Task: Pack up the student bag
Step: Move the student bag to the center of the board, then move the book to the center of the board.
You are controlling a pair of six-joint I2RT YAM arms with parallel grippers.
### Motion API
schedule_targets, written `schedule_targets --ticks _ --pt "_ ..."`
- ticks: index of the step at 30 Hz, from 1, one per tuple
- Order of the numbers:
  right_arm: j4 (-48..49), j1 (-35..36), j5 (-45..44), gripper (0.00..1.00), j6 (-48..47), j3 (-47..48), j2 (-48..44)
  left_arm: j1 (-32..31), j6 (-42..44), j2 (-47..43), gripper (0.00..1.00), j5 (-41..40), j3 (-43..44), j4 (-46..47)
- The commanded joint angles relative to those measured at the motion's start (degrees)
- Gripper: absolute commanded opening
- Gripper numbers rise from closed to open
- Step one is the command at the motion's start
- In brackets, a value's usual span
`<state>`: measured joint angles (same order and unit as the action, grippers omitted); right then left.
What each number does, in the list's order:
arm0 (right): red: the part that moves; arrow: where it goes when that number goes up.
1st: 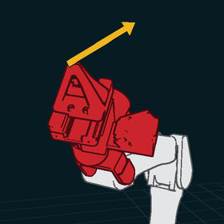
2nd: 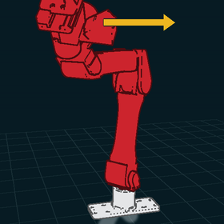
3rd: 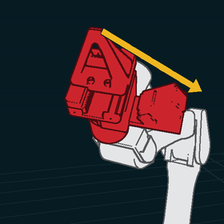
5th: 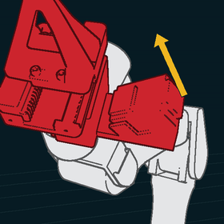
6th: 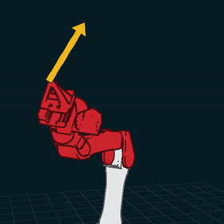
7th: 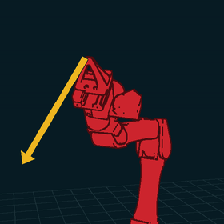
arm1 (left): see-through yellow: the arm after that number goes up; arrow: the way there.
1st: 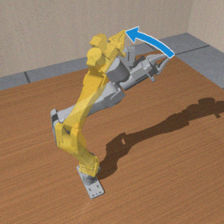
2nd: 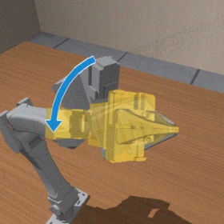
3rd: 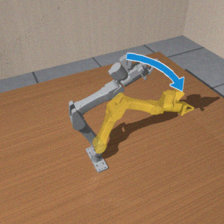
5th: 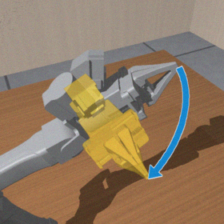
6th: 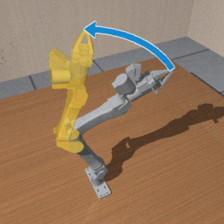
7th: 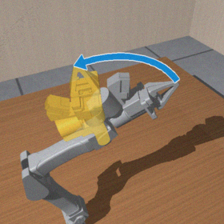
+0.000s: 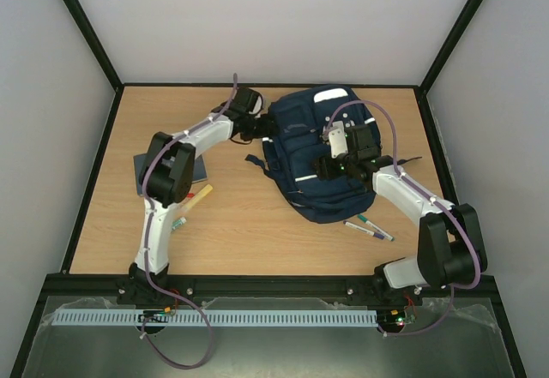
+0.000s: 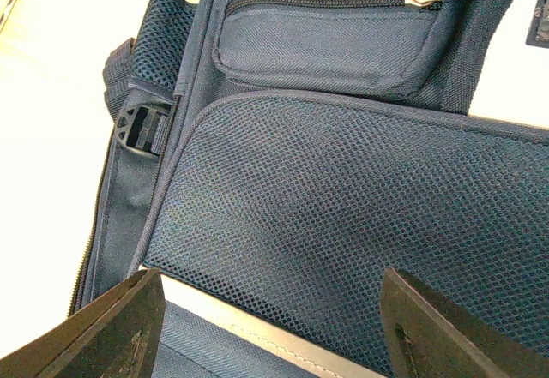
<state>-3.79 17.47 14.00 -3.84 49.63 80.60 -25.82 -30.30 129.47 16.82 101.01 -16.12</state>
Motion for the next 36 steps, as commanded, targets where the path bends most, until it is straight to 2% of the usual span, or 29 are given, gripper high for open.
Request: schedule_targets --ticks 1,8,11,14,17,26,36 --pt "-0.9 -0.3 1.7 0.69 -0.4 -0.1 -0.7 3.1 0.5 -11.8 0.78 -6.4 -4.1 -7.9" --pt "-1.4 -0.3 2.6 0.69 -0.6 0.1 -1.0 9.8 -4.8 -32.3 0.86 -17.7 -22.4 -8.5" --pt "-1.4 -0.3 2.9 0.69 -0.7 0.1 -1.4 16.1 -7.5 -38.9 0.88 -18.1 -30.7 -8.3" --pt "-1.5 -0.3 3.2 0.69 -0.7 0.1 -1.8 23.3 -7.1 -44.0 0.99 -16.5 -37.0 -7.5" --pt "-1.5 -0.3 3.4 0.69 -0.9 0.1 -2.1 30.1 -6.3 -46.5 0.99 -13.9 -41.7 -7.1" --pt "-1.9 -0.3 3.5 0.69 -1.3 0.0 -2.3 42.8 -3.7 -43.8 0.99 -14.7 -46.5 -7.0" --pt "-2.4 -0.3 4.1 0.69 -1.5 0.1 -1.5 43.6 -1.2 -31.9 0.99 -12.5 -42.3 -6.2"
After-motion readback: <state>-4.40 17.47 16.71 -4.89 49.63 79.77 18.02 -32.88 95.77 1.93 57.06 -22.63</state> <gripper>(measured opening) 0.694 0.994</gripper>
